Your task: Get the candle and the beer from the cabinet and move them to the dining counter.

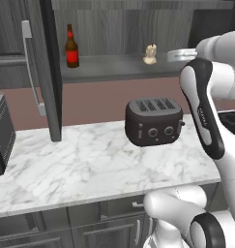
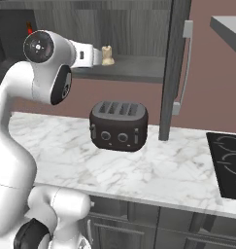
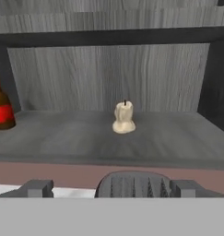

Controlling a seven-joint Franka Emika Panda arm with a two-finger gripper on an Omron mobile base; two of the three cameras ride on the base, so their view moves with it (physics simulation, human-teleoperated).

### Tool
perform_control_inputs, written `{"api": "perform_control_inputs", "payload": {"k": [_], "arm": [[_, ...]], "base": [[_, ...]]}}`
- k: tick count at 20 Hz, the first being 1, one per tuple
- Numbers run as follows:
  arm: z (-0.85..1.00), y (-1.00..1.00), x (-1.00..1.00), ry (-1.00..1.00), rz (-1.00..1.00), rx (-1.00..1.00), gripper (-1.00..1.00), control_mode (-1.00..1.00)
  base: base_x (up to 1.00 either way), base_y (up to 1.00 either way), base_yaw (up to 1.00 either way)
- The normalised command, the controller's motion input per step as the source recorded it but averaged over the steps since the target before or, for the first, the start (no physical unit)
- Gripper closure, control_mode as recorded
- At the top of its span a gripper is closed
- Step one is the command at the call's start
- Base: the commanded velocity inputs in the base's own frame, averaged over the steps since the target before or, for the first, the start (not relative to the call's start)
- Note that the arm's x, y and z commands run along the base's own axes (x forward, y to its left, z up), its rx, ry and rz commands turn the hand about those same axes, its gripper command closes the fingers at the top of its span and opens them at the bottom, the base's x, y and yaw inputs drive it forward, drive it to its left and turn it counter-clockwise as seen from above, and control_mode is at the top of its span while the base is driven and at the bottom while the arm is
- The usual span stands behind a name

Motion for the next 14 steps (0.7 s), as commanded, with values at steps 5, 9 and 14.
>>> {"api": "perform_control_inputs", "payload": {"k": [5,9,14], "arm": [[-0.09,0.0,0.47,0.06,0.0,0.0,-1.0,-1.0],[-0.02,0.0,0.45,0.12,0.0,0.0,-1.0,-1.0],[-0.01,0.0,0.39,0.13,0.0,0.0,-1.0,-1.0]], "base": [[0.0,0.0,0.0],[0.0,0.0,0.0],[0.0,0.0,0.0]]}}
